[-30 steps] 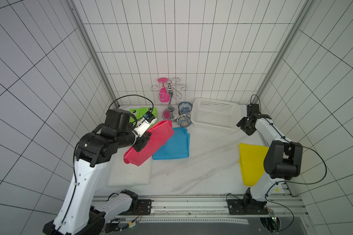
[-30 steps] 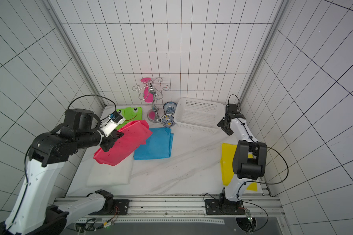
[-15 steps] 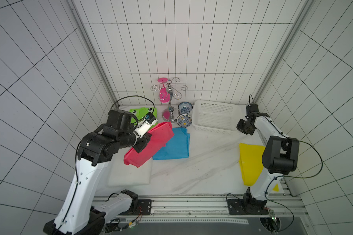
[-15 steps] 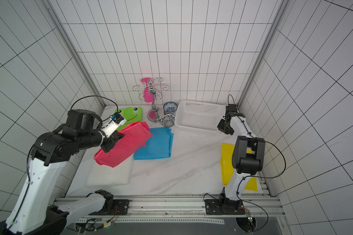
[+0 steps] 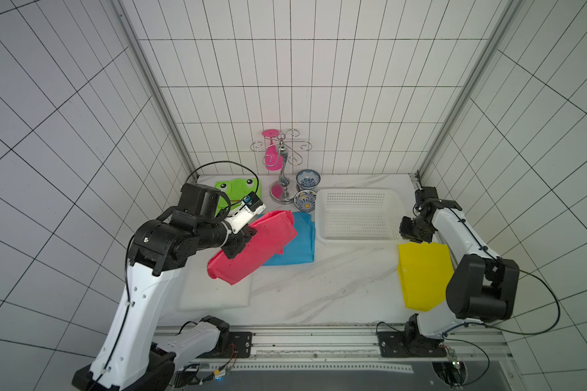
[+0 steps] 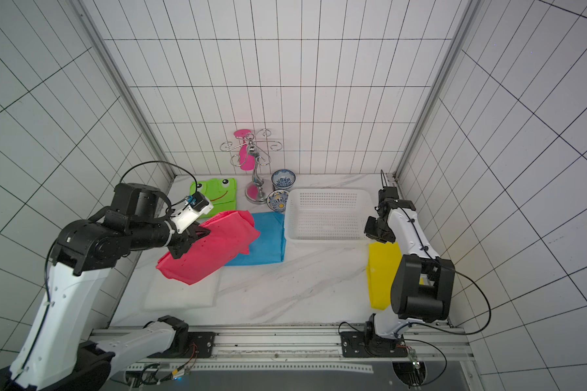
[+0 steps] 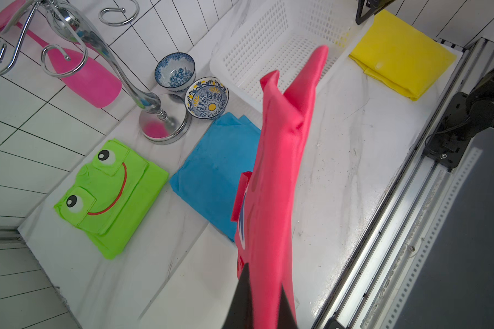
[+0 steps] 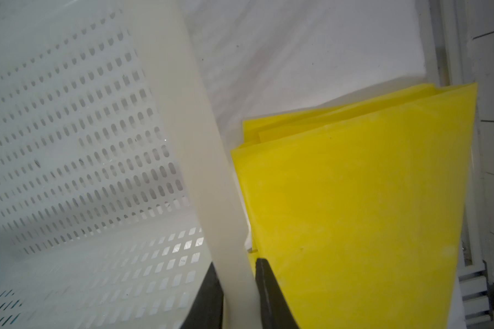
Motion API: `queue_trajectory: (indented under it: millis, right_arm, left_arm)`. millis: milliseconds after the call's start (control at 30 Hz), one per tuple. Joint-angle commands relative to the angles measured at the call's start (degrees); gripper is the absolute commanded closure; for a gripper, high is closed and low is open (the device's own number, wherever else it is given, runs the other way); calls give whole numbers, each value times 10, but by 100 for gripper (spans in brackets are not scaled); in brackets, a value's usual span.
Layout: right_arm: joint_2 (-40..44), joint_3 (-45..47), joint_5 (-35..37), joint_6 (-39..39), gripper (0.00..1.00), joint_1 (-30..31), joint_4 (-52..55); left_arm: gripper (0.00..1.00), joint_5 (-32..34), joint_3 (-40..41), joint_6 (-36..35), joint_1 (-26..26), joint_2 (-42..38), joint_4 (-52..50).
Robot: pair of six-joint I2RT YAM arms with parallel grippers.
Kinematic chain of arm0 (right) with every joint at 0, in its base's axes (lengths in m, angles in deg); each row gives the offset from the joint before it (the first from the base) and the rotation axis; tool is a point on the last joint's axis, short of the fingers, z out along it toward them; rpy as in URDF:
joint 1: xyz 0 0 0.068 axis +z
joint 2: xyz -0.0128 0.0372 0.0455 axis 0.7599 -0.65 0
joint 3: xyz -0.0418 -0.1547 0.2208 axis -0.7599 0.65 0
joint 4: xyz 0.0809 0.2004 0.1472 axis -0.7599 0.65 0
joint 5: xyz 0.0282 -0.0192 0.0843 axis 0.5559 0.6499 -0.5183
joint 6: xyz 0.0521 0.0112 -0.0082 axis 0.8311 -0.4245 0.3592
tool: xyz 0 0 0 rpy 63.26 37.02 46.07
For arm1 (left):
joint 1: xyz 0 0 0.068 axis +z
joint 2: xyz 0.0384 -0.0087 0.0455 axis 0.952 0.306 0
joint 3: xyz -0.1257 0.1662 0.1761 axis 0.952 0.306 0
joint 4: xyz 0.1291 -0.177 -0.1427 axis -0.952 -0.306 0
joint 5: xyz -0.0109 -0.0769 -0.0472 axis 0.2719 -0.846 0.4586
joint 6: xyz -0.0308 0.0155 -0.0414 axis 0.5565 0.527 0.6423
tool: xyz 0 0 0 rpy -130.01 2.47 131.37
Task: Put the folded raincoat in the basket
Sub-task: Move the basket to the center of the board, then place the raincoat in the basket.
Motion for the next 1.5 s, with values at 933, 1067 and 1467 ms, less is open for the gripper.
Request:
queue_trajectory:
  millis: [933,1067,1467]
  right_arm:
    - [219,82,-436,252,55,116,-257]
    - [199,138,-448,378,57,176,-432]
    - [90,198,-346,608,90,184,-756]
  left_arm:
    - [100,12,-220,-17,-86,233,279]
    - [100,56,-238,-51,-120,276,308]
    - [100,115,-252,-110,-195,420,457]
